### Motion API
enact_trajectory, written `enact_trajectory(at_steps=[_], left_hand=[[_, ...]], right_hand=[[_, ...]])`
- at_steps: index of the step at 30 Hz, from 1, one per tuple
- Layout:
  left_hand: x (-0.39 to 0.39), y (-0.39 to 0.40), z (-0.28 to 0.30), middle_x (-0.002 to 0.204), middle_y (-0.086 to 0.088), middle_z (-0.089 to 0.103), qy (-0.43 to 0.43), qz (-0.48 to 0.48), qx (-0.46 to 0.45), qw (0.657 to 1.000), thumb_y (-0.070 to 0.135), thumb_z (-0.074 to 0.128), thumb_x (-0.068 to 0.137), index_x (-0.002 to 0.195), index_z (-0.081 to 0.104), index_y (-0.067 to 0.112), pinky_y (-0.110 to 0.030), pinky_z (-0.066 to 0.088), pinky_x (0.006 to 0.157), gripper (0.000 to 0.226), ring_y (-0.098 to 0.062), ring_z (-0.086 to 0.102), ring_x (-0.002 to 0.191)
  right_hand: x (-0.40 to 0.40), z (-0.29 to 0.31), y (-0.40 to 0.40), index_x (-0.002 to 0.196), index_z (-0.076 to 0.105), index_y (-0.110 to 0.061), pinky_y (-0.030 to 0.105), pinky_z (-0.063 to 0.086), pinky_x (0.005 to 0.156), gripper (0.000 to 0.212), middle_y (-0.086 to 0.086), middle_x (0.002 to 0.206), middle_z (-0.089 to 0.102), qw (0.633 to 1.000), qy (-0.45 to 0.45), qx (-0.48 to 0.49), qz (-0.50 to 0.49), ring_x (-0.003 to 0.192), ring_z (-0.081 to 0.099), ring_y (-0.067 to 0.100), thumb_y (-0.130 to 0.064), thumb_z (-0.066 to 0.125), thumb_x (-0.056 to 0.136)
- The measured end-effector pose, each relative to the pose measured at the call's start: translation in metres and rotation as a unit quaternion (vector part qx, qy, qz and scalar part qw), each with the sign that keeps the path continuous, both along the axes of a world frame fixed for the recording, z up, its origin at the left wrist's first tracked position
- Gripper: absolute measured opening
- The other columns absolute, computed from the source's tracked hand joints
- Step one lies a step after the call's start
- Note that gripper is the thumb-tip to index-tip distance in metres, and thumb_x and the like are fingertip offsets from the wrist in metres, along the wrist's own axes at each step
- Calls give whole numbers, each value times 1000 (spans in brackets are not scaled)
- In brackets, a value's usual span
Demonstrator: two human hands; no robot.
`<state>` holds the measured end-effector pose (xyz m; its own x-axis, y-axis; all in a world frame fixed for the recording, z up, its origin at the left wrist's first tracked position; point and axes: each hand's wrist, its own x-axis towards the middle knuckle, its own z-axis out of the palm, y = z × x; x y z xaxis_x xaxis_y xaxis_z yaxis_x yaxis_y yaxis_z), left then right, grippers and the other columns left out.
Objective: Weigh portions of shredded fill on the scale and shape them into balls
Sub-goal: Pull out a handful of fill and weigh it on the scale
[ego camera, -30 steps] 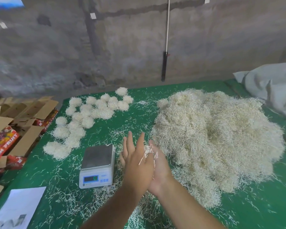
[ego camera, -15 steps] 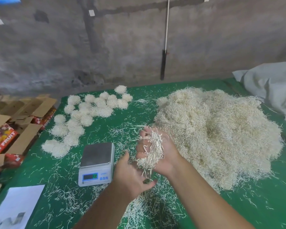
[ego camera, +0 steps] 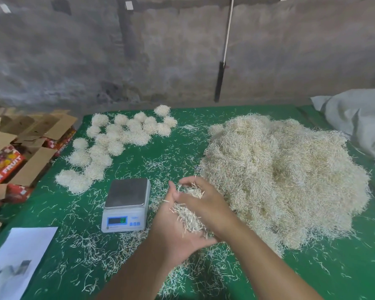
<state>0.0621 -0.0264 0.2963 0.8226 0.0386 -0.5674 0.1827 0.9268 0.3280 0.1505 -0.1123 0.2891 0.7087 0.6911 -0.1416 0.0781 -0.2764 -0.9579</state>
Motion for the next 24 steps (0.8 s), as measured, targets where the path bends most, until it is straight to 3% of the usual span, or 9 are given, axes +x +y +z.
enact_trajectory(at_steps=[2, 5, 7, 10, 13, 16, 19, 22, 24], left_hand=[[-3, 7, 0, 144, 6, 63, -29, -2, 53, 998, 24, 76, 96, 140, 52, 38, -19, 56, 91, 52, 1, 64, 121], [-10, 10, 4, 141, 7, 62, -16, -26, 205, 978, 31, 77, 89, 129, 65, 36, -44, 52, 107, 43, -17, 54, 136], [-9, 23, 7, 124, 10, 71, 41, -36, 225, 973, 22, 79, 92, 125, 66, 52, -40, 52, 107, 46, -16, 59, 125], [-7, 28, 2, 116, 13, 60, 81, 21, 354, 931, -4, 60, 97, 134, 62, 43, -10, 51, 70, 59, -6, 64, 91], [-5, 36, 3, 75, -3, 60, 54, 135, 415, 898, -3, 65, 89, 97, 68, 5, -19, 42, 41, 12, -7, 55, 49], [-2, 38, 9, 56, 3, 44, 71, 160, 499, 849, 0, 67, 75, 79, 60, 15, -24, 31, 38, 18, -7, 36, 39], [-1, 33, 15, 51, 0, 40, 67, 143, 546, 822, 4, 62, 68, 57, 60, 18, -25, 28, 46, 18, -16, 34, 44], [4, 27, 11, 57, -2, 40, 48, 48, 618, 784, 8, 61, 68, 61, 53, 11, -24, 26, 45, 11, -16, 33, 49], [9, 19, 10, 62, 2, 51, 45, -10, 613, 789, 10, 64, 73, 83, 65, 7, -22, 36, 49, 10, -14, 47, 50]], right_hand=[[3, -3, -5, 126, 51, -70, 41, 37, 100, 59, -49, 129, 37, 998, -34, -16, 56, 120, 45, -7, -73, 78, 74], [4, -3, -8, 148, 39, -59, 50, 34, 120, 95, -24, 160, 38, 993, -35, -33, 108, 143, 44, 13, -79, 80, 64], [1, -4, -8, 156, 35, -50, 50, 31, 125, 110, -11, 167, 36, 994, -27, -35, 98, 147, 39, 14, -78, 80, 59], [-2, -11, -7, 162, 21, -48, 46, 34, 122, 124, -23, 160, 35, 992, -32, -64, 102, 143, 39, 4, -85, 78, 57], [0, -16, -6, 144, 40, -62, 25, 55, 100, 100, -40, 128, 55, 997, 4, -22, 71, 111, 58, -20, -98, 64, 54], [0, -20, -4, 136, 61, -44, 33, 58, 101, 100, -19, 123, 74, 976, 191, 105, -27, 109, 71, 0, -106, 44, 60], [-3, -20, -3, 143, 61, -37, 40, 55, 104, 93, -11, 132, 72, 930, 316, 181, -46, 115, 70, 9, -99, 38, 78], [-13, -13, 0, 143, 61, -47, 56, 34, 120, 76, -15, 136, 59, 914, 343, 218, -8, 115, 62, -1, -94, 36, 88], [-19, -5, 3, 140, 64, -46, 44, 54, 109, 61, -17, 133, 69, 922, 326, 208, -19, 114, 69, 0, -81, 34, 100]])
